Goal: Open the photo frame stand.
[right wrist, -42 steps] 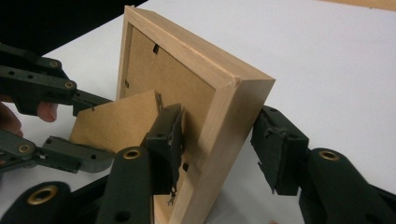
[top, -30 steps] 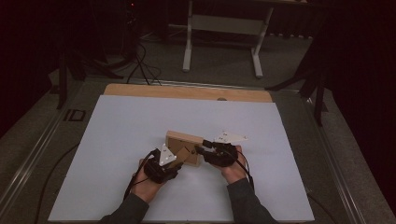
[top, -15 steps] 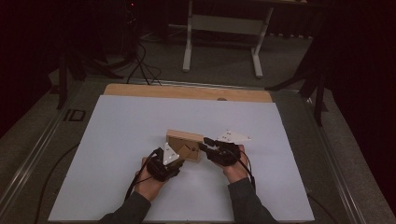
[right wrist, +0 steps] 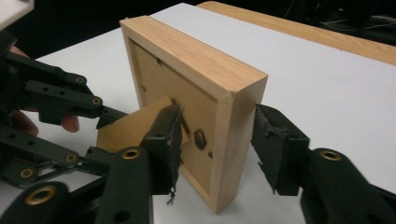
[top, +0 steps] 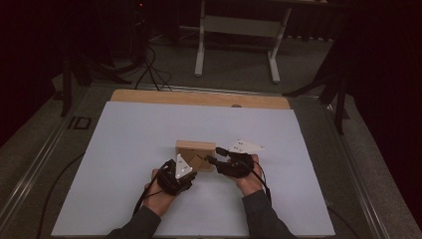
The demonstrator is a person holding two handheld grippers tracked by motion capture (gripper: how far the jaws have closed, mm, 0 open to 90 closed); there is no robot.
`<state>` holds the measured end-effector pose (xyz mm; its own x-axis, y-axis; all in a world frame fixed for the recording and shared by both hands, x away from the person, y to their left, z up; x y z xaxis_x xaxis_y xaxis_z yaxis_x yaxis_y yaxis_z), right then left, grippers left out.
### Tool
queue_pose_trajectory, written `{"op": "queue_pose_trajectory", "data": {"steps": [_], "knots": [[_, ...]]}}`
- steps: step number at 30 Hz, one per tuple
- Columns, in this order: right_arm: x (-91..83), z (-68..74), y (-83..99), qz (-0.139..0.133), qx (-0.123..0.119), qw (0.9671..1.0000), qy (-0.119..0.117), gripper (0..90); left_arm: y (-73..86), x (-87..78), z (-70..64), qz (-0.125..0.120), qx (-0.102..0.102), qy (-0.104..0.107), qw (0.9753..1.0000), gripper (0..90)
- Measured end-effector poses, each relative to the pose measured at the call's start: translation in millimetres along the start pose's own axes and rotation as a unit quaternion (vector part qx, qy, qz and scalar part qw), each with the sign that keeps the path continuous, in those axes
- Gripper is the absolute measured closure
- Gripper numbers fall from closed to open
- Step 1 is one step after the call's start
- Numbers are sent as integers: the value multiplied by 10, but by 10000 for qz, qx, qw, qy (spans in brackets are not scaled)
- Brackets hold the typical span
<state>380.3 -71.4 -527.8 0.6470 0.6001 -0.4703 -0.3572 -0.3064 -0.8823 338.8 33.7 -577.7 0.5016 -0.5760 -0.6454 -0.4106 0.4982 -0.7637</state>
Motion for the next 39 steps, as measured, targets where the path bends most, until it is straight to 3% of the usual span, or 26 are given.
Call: {"op": "queue_pose_trajectory", "data": {"steps": [8, 11, 18, 23, 32, 39], "knots": [[37, 16, 6, -5, -29, 10000, -45, 467, 62, -17, -52, 98, 85, 54, 9999, 642], [32, 37, 3, -14, -74, 9999, -96, 466, 51, -58, -72, -6, -46, 207, 9998, 628], [21, 69, 9, 6, -137, 9998, -144, 464, 67, -73, -88, -4, -137, 358, 9993, 618], [2, 106, 33, 67, -193, 9996, -202, 458, 100, -99, -123, -21, -281, 607, 9978, 612], [-9, 172, 73, 167, -408, 9989, -186, 448, 134, -123, -148, 43, -326, 759, 9966, 613], [-47, 178, 101, 206, -409, 9987, -216, 444, 158, -133, -171, 34, -410, 841, 9956, 606]]}}
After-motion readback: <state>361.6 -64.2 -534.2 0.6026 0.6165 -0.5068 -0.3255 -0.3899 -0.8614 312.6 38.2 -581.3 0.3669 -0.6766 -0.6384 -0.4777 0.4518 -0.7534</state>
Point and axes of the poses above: each handheld gripper's, and its own axes: x roughly forward along the jaws, y roughly out of its underside, z roughly to its left, the point moved 10 cm from there along x, roughly forward along the jaws, and after that the axes turned 10 degrees about y, right-handed, at the moved point
